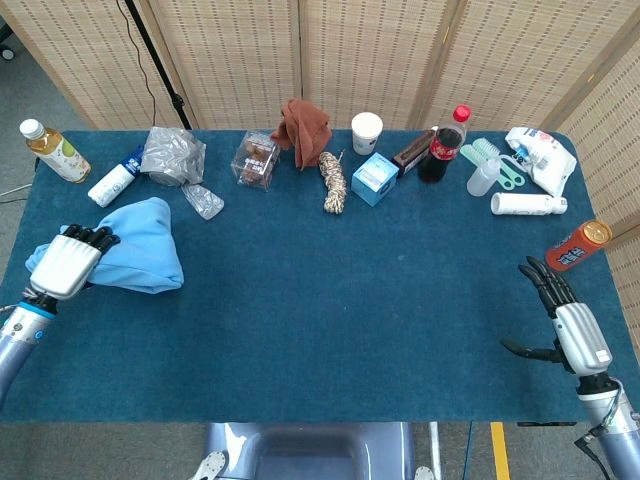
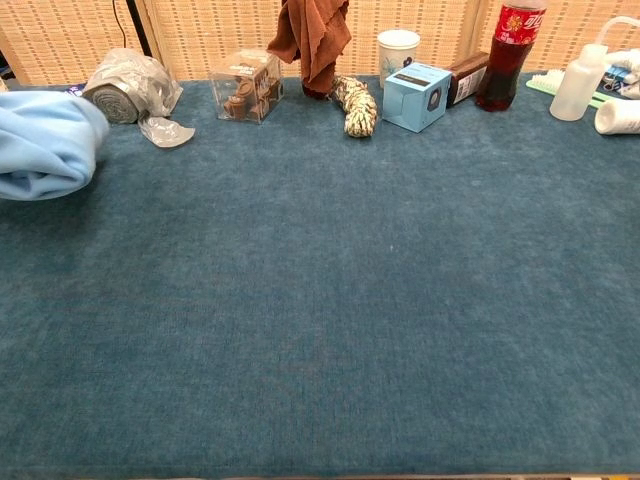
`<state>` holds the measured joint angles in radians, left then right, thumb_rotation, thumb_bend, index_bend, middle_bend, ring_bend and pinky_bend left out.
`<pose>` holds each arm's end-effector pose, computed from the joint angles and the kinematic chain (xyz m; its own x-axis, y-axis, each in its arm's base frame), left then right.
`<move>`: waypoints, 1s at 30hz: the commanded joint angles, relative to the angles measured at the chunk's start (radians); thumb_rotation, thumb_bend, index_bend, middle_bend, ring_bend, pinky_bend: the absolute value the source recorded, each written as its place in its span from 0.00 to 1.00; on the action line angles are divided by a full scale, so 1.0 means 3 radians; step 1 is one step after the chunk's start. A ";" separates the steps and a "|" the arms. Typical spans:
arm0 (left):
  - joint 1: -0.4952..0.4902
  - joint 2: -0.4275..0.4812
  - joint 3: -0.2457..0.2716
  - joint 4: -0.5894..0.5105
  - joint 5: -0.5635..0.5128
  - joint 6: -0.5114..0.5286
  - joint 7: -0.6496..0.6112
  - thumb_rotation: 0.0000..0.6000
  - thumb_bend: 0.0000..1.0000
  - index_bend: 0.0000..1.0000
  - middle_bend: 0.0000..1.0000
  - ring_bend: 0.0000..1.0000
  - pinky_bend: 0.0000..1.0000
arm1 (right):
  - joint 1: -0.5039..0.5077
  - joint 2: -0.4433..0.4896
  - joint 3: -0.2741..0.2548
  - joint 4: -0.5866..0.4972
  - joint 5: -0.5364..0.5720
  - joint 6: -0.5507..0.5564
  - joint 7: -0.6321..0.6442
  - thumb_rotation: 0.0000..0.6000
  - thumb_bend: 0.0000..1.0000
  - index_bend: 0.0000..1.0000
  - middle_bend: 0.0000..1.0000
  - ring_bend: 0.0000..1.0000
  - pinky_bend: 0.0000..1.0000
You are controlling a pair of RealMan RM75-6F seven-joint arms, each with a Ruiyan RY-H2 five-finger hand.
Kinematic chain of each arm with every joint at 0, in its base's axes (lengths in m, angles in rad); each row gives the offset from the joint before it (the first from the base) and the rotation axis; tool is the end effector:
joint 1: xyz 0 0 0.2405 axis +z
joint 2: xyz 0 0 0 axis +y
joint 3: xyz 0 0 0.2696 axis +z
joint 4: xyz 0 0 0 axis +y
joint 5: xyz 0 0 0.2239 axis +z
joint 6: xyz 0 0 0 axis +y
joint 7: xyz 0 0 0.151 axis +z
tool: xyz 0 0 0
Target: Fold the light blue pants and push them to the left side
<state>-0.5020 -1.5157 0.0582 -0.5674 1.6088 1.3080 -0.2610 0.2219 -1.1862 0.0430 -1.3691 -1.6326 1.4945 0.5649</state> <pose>-0.3691 0.3589 0.1133 0.7504 -0.0680 0.6574 0.6018 -0.3411 -0.7222 -0.3256 -0.2376 0.1466 0.0374 -0.0502 0.9980 -0.9690 -0.2459 0.0239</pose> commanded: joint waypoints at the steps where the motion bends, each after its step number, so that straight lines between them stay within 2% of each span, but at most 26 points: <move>1: 0.0094 -0.0111 0.0117 0.0241 0.0054 -0.0071 -0.0194 1.00 1.00 0.73 0.62 0.67 0.72 | 0.0004 -0.0005 0.0000 -0.0005 0.0004 -0.0009 -0.0009 1.00 0.00 0.00 0.00 0.00 0.06; 3: 0.0100 -0.0119 0.0179 0.0284 0.0091 -0.0185 -0.0142 1.00 1.00 0.64 0.54 0.59 0.68 | 0.0008 -0.0010 -0.0003 -0.0005 0.0007 -0.0020 -0.0020 1.00 0.00 0.00 0.00 0.00 0.06; 5: 0.0096 -0.0112 0.0205 0.0264 0.0099 -0.0287 -0.0053 1.00 1.00 0.51 0.39 0.43 0.56 | 0.0009 -0.0011 -0.0004 -0.0009 0.0005 -0.0019 -0.0016 1.00 0.00 0.00 0.00 0.00 0.06; 7: 0.0097 -0.0095 0.0214 0.0212 0.0096 -0.0359 0.0100 1.00 1.00 0.29 0.13 0.22 0.35 | 0.0005 -0.0008 -0.0003 -0.0010 0.0003 -0.0007 -0.0017 1.00 0.00 0.00 0.00 0.00 0.06; 9: 0.0103 -0.0086 0.0204 0.0161 0.0091 -0.0357 0.0208 1.00 0.96 0.12 0.01 0.08 0.19 | 0.0003 -0.0001 -0.0006 -0.0013 -0.0004 0.0002 -0.0008 1.00 0.00 0.00 0.00 0.00 0.06; 10: 0.0107 -0.0075 0.0203 0.0127 0.0083 -0.0377 0.0245 1.00 0.91 0.05 0.00 0.03 0.11 | 0.0001 0.0002 -0.0006 -0.0011 -0.0008 0.0009 -0.0003 1.00 0.00 0.00 0.00 0.00 0.06; 11: 0.0112 -0.0053 0.0199 0.0074 0.0074 -0.0400 0.0295 1.00 0.88 0.03 0.00 0.01 0.08 | 0.0000 0.0006 -0.0007 -0.0009 -0.0013 0.0017 0.0004 1.00 0.00 0.00 0.00 0.00 0.06; 13: 0.0120 -0.0017 0.0190 -0.0005 0.0065 -0.0396 0.0379 1.00 0.74 0.00 0.00 0.00 0.01 | 0.0000 0.0009 -0.0009 -0.0008 -0.0021 0.0027 0.0021 1.00 0.00 0.00 0.00 0.00 0.06; 16: 0.0155 0.0054 0.0171 -0.0150 0.0049 -0.0347 0.0527 1.00 0.55 0.00 0.00 0.00 0.00 | 0.0004 0.0013 -0.0016 -0.0003 -0.0036 0.0029 0.0041 1.00 0.00 0.00 0.00 0.00 0.06; 30: 0.0265 0.0329 0.0195 -0.0695 0.0062 -0.0270 0.0710 1.00 0.11 0.00 0.00 0.00 0.00 | 0.0007 0.0039 -0.0023 -0.0050 -0.0040 0.0031 0.0047 1.00 0.00 0.00 0.00 0.00 0.06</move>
<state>-0.4283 -1.4269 0.1142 -0.7604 1.6282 1.2282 -0.0554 0.2239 -1.1746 0.0364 -1.3837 -1.6441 1.5042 0.5792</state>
